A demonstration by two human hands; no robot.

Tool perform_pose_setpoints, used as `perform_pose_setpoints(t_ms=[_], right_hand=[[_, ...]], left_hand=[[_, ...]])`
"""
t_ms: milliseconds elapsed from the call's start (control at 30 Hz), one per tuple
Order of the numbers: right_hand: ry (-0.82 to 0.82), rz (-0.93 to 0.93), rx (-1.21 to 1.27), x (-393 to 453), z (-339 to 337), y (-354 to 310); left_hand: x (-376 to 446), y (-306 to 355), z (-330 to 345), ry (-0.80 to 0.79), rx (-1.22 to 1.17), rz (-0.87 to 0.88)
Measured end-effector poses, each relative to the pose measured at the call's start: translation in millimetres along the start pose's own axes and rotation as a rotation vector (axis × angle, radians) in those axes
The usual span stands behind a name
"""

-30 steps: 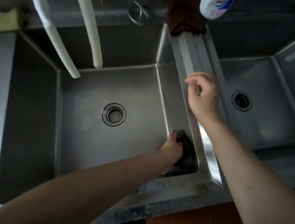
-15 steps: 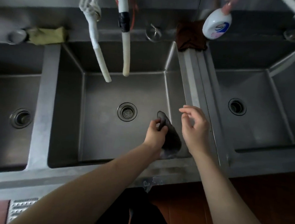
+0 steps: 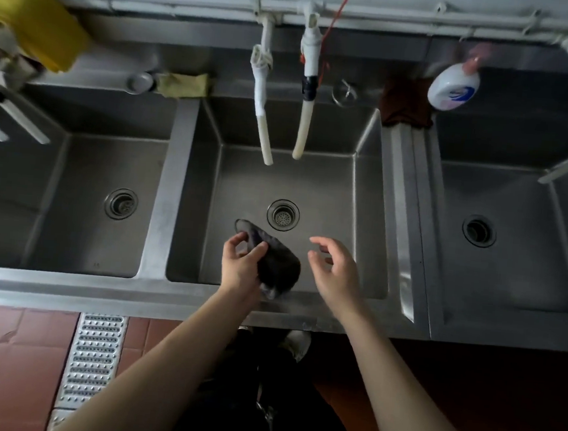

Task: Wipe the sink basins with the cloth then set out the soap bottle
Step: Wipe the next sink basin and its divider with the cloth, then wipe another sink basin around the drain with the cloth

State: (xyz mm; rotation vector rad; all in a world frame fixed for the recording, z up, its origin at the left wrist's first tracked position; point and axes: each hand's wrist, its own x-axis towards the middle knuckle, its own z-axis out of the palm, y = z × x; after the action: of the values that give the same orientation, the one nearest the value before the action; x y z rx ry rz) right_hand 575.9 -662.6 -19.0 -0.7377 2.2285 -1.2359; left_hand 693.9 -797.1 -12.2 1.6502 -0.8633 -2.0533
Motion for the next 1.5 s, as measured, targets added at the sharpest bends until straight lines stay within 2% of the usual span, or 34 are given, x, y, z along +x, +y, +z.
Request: perform_pose_setpoints(t_ms=[167, 367, 467, 700, 1033, 1300, 1500], right_hand=[[-0.135, -0.123, -0.007, -3, 34, -39], [-0.277, -0.235, -0.058, -12, 81, -90], [-0.318, -0.270, -0.075, -23, 108, -112], [-0.327, -0.301, -0.109, -56, 200, -169], [-0.176, -0.377, -0.103, -95, 341, -258], [-0.183, -0.391, -0.153, -87, 388, -294], [-0.191, -0.370, -0.149, -54, 432, -304]], left_hand=[[-8, 28, -40, 0.163, -0.121, 0.041], [-15, 52, -83, 0.131, -0.230, 0.075], [-16, 71, -111, 0.168, -0.260, 0.096], [-20, 120, -211, 0.147, -0.299, 0.125], [-9, 179, -369, 0.021, -0.299, 0.263], [12, 209, -419, 0.027, -0.285, 0.289], [47, 237, -441, 0.129, -0.166, 0.280]])
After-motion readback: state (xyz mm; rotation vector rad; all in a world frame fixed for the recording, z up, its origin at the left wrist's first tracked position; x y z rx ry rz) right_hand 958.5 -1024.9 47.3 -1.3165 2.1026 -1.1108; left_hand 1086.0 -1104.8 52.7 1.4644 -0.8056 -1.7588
